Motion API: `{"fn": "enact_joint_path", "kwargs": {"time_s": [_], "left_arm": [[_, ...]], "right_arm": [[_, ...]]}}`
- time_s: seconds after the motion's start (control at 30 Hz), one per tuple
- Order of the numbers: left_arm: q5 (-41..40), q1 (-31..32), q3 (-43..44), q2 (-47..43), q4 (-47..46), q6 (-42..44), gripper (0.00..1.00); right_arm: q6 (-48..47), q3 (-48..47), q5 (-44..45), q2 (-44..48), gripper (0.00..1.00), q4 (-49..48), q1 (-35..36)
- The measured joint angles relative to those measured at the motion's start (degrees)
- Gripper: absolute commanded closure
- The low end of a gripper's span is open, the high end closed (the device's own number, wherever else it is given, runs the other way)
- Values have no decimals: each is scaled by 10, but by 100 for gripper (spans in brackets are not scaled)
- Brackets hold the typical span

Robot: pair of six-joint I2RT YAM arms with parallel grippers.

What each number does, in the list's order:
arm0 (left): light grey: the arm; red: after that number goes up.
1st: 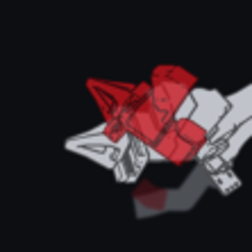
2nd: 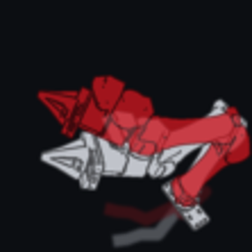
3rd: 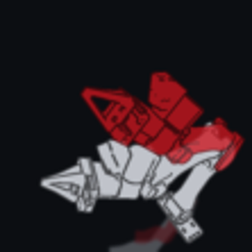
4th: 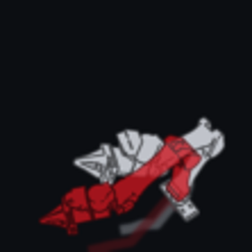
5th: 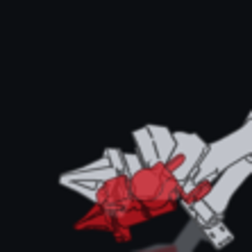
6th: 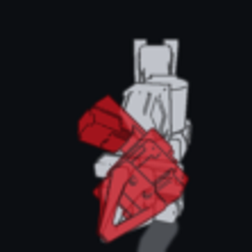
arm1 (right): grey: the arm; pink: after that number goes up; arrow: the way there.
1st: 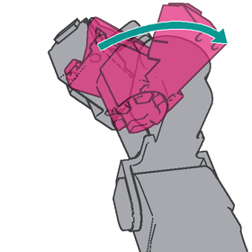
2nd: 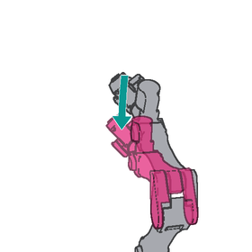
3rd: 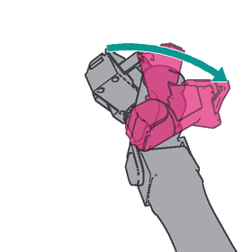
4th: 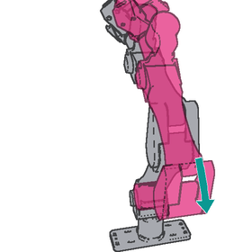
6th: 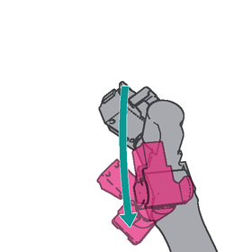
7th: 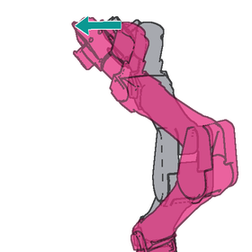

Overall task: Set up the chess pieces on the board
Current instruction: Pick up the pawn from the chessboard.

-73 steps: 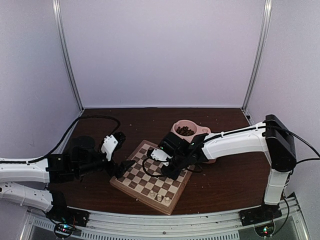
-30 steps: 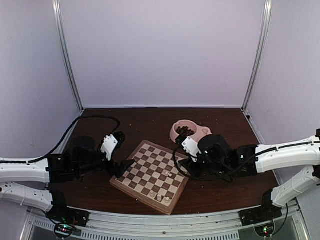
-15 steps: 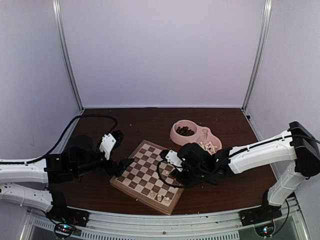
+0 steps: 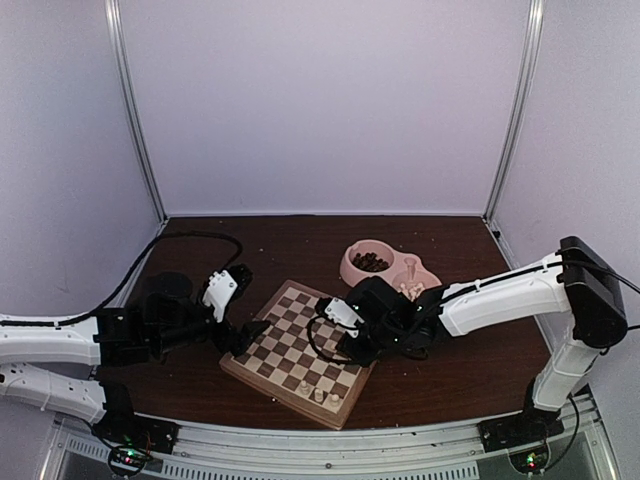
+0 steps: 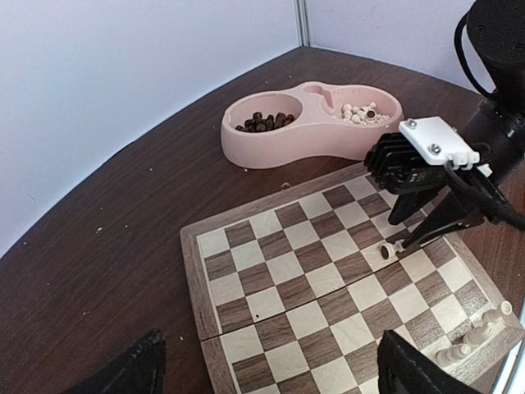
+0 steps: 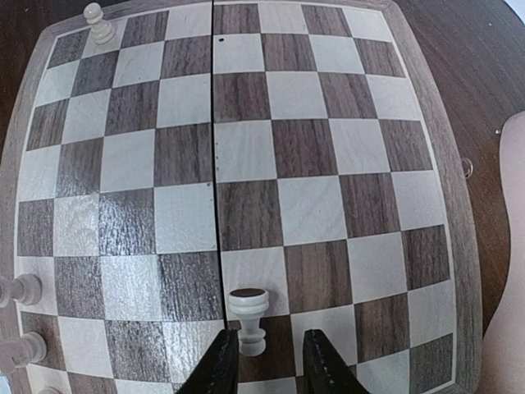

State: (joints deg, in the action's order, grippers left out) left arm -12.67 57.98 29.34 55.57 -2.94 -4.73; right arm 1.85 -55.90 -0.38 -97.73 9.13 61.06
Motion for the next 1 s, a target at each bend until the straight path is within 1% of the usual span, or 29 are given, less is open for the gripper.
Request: {"fn": "enact_joint_path", "kwargs": {"time_s": [0.27,0.47,0.57,0.7,0.83,1.0], "left_arm": [[3,0,0,1,0,0,11],[2,0,0,-10,0,0,11],[0,0,0,-11,0,0,11],[0,0,0,-10,0,3,11],[9,0,0,-3,0,8,9],[38,0,0,15,0,14,8]], "right_arm": [[0,-3,-34,-10,72,15,-2],[1,-12,-41,-24,79,23,-3],[1,-14,-46,-24,84,25,-3],[1,-15,-52,-24,88,30,-3],[1,-14,-57,-20,89,30,-3],[1,0,-67,12,88,25,-4]]}}
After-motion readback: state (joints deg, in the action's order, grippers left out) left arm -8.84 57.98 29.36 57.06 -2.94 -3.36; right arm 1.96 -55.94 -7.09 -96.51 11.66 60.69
